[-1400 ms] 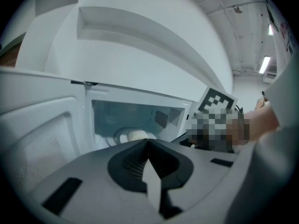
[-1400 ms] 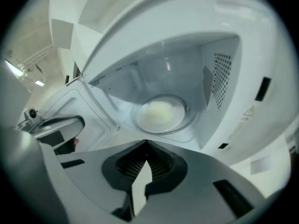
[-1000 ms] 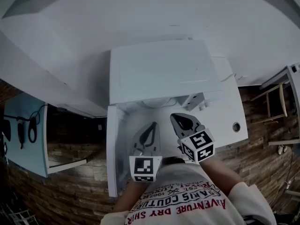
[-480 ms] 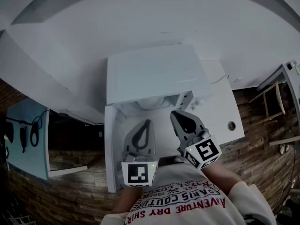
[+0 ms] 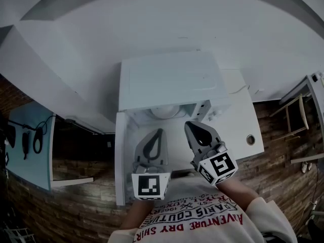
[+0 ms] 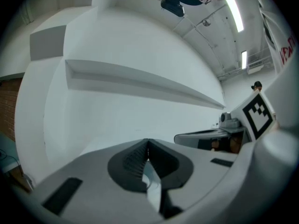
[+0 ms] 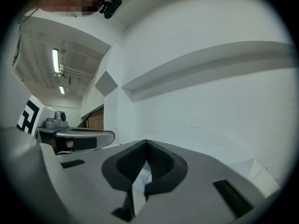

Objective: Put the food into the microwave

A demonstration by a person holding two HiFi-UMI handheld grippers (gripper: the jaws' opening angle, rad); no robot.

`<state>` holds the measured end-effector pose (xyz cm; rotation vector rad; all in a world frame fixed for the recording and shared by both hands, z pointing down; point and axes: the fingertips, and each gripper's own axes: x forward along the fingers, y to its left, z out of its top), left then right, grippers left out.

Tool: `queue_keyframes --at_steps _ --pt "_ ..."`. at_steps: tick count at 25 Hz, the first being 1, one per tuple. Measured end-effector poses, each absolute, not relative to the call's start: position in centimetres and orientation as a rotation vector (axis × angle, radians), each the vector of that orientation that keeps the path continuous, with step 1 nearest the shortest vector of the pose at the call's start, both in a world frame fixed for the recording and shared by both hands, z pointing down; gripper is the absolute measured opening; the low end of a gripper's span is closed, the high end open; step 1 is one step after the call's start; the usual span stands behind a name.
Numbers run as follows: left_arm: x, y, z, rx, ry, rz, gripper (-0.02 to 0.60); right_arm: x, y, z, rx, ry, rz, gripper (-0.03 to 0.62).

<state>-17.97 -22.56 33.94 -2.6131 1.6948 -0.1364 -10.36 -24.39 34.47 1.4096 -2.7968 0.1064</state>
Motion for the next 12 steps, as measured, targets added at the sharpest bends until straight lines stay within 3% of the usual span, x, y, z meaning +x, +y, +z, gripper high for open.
queue_keyframes --at_steps 12 --pt "-17.73 -23.21 34.52 -2.646 1.739 -0.140 0.006 -10.38 -25.23 35.07 1.409 -2.774 0.147 0.012"
